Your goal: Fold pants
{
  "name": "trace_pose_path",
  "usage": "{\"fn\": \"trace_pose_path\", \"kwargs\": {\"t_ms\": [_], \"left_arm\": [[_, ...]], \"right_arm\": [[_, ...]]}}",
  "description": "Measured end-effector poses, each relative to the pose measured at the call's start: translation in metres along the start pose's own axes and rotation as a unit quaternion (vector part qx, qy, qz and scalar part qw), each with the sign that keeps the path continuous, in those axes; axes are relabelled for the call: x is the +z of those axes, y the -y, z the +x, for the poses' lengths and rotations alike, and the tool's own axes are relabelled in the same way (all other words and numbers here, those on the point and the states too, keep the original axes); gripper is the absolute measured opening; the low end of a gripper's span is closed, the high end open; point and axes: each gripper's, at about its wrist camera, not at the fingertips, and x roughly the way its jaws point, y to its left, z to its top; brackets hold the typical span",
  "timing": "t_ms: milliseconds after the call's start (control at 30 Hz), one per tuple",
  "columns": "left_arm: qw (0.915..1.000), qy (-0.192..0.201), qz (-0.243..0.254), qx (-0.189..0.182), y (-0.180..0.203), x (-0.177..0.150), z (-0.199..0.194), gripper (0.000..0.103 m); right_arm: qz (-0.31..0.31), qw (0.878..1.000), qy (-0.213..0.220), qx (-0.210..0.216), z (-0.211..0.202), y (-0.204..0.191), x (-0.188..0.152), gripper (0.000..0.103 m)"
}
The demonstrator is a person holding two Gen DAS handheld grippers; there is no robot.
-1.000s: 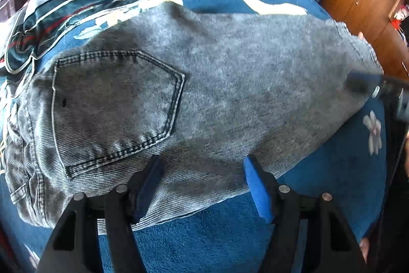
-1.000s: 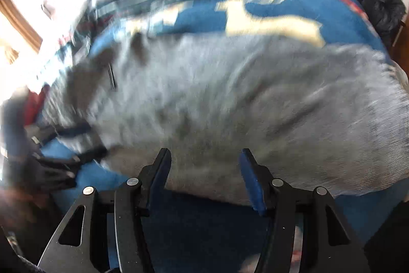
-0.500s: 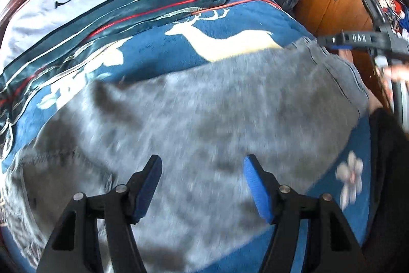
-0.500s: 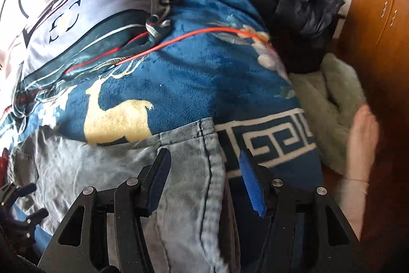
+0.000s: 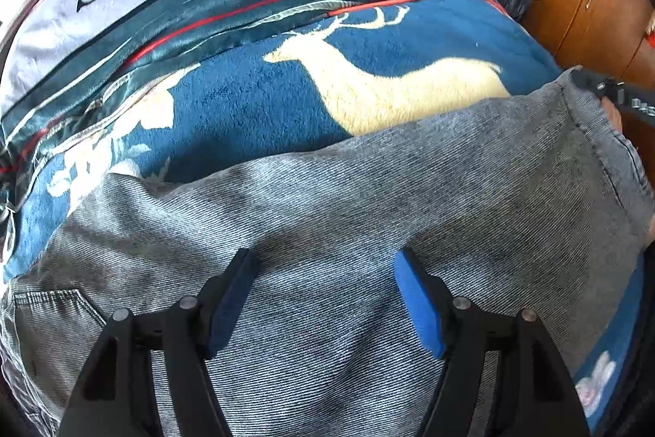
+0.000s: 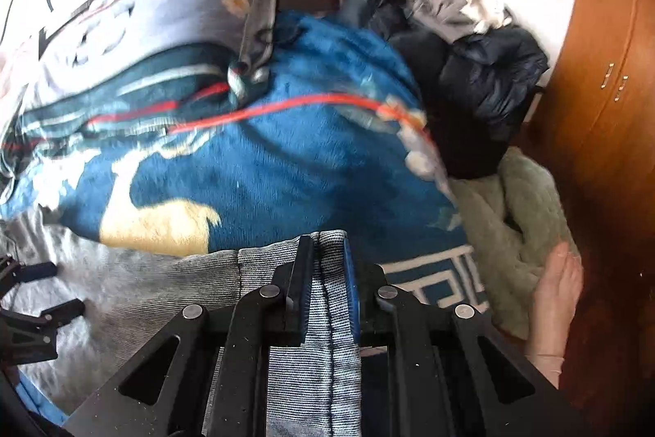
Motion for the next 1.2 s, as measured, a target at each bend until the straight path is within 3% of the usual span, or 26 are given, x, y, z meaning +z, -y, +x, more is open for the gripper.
{"fn": "trace_pose_path", "kwargs": {"t_ms": [100,133,167,333,400,500,600,800,967,1133,1200], "left_arm": [[1.0,0.004,0.001,-0.001,-0.001,-0.004,-0.004,0.074],[1.0,0.004,-0.002,-0.002,-0.002,-0.004,-0.008,0.074],[0.9999,0.009,-0.004,-0.006,-0.002,-0.006,-0.013,0.074],[0.9959,0.051,0.038,-0.064,0.029,-0.009,-0.048,0.074],[0.9901,0.061,0.094,-0.085,0.059,-0.01,-0.057,0.074],[0.9762,0.074,0.176,-0.103,0.103,-0.015,-0.067,0.074],[0.9647,0.074,0.225,-0.115,0.133,-0.022,-0.068,0.074],[0.9539,0.055,0.248,-0.16,0.174,-0.02,-0.061,0.074],[0.9466,0.029,0.274,-0.167,0.202,-0.019,-0.045,0.074],[0.9486,0.026,0.273,-0.158,0.21,-0.016,-0.033,0.074],[0.9525,0.02,0.255,-0.165,0.208,-0.012,-0.031,0.064]], "right_arm": [[0.02,0.999,-0.026,0.01,0.022,0.01,-0.009,0.022],[0.029,0.999,-0.023,0.008,0.02,0.014,-0.01,0.036],[0.048,0.999,-0.02,0.005,0.013,0.022,-0.009,0.04],[0.136,0.987,-0.02,0.079,-0.023,0.05,-0.014,0.049],[0.153,0.982,-0.036,0.102,-0.03,0.053,-0.022,0.049],[0.157,0.981,-0.051,0.105,-0.041,0.052,-0.034,0.049],[0.164,0.98,-0.055,0.096,-0.05,0.059,-0.043,0.056],[0.207,0.969,-0.063,0.116,-0.044,0.079,-0.055,0.058],[0.235,0.96,-0.081,0.127,-0.032,0.09,-0.061,0.058],[0.259,0.951,-0.088,0.145,-0.026,0.096,-0.066,0.058],[0.263,0.949,-0.089,0.152,-0.025,0.096,-0.066,0.058]]}}
